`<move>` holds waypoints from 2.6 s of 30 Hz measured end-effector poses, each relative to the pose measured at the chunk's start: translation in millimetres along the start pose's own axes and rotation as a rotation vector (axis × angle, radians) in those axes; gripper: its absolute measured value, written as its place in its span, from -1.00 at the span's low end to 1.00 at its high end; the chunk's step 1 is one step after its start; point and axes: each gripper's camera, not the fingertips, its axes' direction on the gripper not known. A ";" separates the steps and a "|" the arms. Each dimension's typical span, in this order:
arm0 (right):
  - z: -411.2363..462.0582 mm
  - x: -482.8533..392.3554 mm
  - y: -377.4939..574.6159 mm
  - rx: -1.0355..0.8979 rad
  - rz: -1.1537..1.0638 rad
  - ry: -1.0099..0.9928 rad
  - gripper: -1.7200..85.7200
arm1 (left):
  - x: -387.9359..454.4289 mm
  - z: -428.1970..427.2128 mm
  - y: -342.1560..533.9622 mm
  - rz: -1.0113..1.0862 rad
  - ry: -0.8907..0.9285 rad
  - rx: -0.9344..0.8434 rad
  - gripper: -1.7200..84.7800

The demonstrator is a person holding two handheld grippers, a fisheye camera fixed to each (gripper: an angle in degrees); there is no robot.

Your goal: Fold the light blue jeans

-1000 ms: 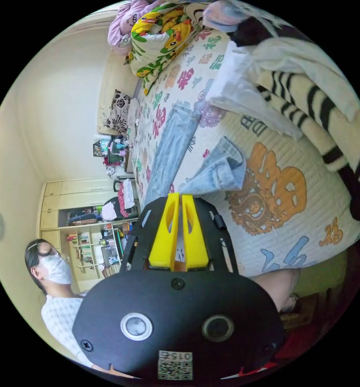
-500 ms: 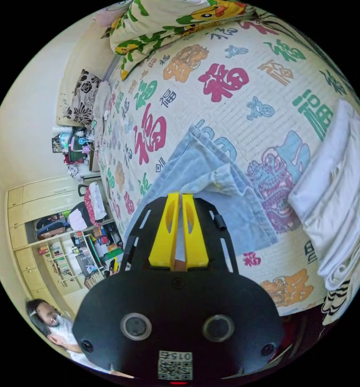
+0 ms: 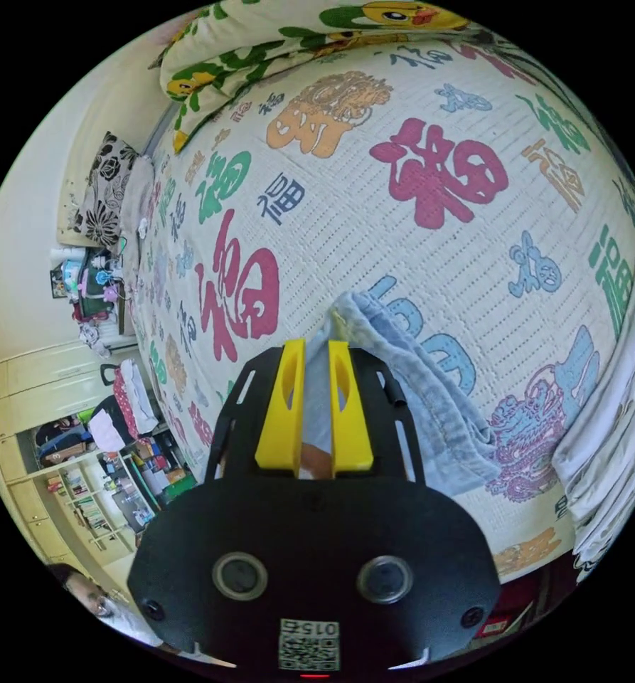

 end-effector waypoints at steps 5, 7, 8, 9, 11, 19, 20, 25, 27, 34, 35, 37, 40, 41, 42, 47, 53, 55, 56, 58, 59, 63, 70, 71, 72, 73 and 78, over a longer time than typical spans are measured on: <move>-39.8 -0.4 30.9 0.002 -0.226 0.036 -0.78 | 26.0 -13.2 38.6 0.161 0.112 0.036 -0.83; -46.0 8.5 48.7 -0.018 -0.264 0.079 -0.76 | 42.2 8.2 52.7 0.233 0.094 -0.119 -0.83; -48.9 21.1 61.4 -0.031 -0.248 0.086 -0.73 | 53.1 26.4 64.9 0.284 0.083 -0.239 -0.83; -50.4 29.3 68.6 -0.035 -0.232 0.080 -0.72 | 57.1 33.6 72.4 0.300 0.071 -0.280 -0.83; -57.0 70.4 100.6 -0.035 -0.162 -0.013 -0.70 | 57.2 41.6 106.4 0.318 0.055 -0.316 -0.83; -74.6 187.8 174.4 0.165 0.034 -0.263 -0.67 | -47.2 -103.4 183.7 0.093 -0.097 0.260 -0.74; -66.3 195.7 171.5 0.146 0.041 -0.316 -0.66 | -60.6 -113.0 186.8 0.080 -0.127 0.283 -0.72; -49.9 214.7 155.0 0.179 0.096 -0.400 -0.74 | -92.5 -93.5 177.8 0.044 -0.005 0.256 -0.66; -50.0 221.7 156.3 0.211 0.136 -0.450 -0.74 | -87.7 -76.7 171.4 0.070 -0.018 0.232 -0.63; -51.0 248.5 158.3 0.245 0.132 -0.516 -0.78 | -98.5 -54.3 157.4 0.069 0.079 0.264 -0.66; -51.1 253.9 158.8 0.242 0.122 -0.525 -0.79 | -105.5 -57.7 157.9 0.050 0.105 0.261 -0.67; -50.8 261.5 159.2 0.238 0.115 -0.544 -0.80 | -112.2 -67.1 162.0 0.045 0.134 0.251 -0.67; -53.3 268.2 161.9 0.223 0.080 -0.571 -0.79 | -116.2 -94.7 181.3 0.043 0.088 0.238 -0.66; -53.7 269.9 163.9 0.205 0.069 -0.554 -0.79 | -119.8 -106.4 191.1 0.045 0.065 0.257 -0.65; -53.5 271.3 165.2 0.205 0.072 -0.547 -0.79 | -122.4 -111.2 194.8 0.044 0.055 0.270 -0.65; -47.4 263.4 161.3 0.206 0.076 -0.449 -0.79 | -140.4 -95.8 175.7 0.020 0.135 0.267 -0.62; -19.5 260.6 150.9 0.188 0.069 -0.526 -0.84 | -142.0 -80.8 168.7 -0.010 0.136 0.318 -0.77; -22.9 259.5 156.8 0.185 0.053 -0.478 -0.87 | -141.2 -93.6 171.7 0.000 0.130 0.288 -0.81; -29.1 260.4 163.3 0.185 0.027 -0.454 -0.89 | -136.9 -104.5 173.4 0.026 0.102 0.264 -0.82; -39.1 265.4 174.8 0.172 -0.001 -0.463 -0.91 | -128.9 -122.2 177.1 0.061 0.088 0.239 -0.84; -46.6 269.4 184.4 0.166 -0.019 -0.461 -0.92 | -122.9 -133.8 181.8 0.065 0.096 0.233 -0.84; -60.9 284.9 221.3 0.121 -0.034 -0.460 -0.94 | -100.2 -164.9 197.8 0.132 0.065 0.178 -0.85; -73.7 366.4 341.5 0.032 0.015 -0.384 -0.95 | -126.8 -234.2 237.5 0.079 -0.032 -0.007 -0.85; -70.4 382.5 364.5 0.028 0.025 -0.385 -0.95 | -134.3 -244.6 245.6 0.075 -0.031 -0.030 -0.85; -67.8 390.8 375.4 0.026 0.032 -0.390 -0.95 | -137.7 -249.0 249.7 0.076 -0.034 -0.039 -0.85; -61.9 406.4 396.1 0.027 0.040 -0.400 -0.94 | -143.8 -256.4 257.2 0.088 -0.037 -0.057 -0.85; -25.4 450.2 468.1 0.070 0.069 -0.389 -0.92 | -169.0 -259.1 280.7 0.103 0.022 -0.087 -0.84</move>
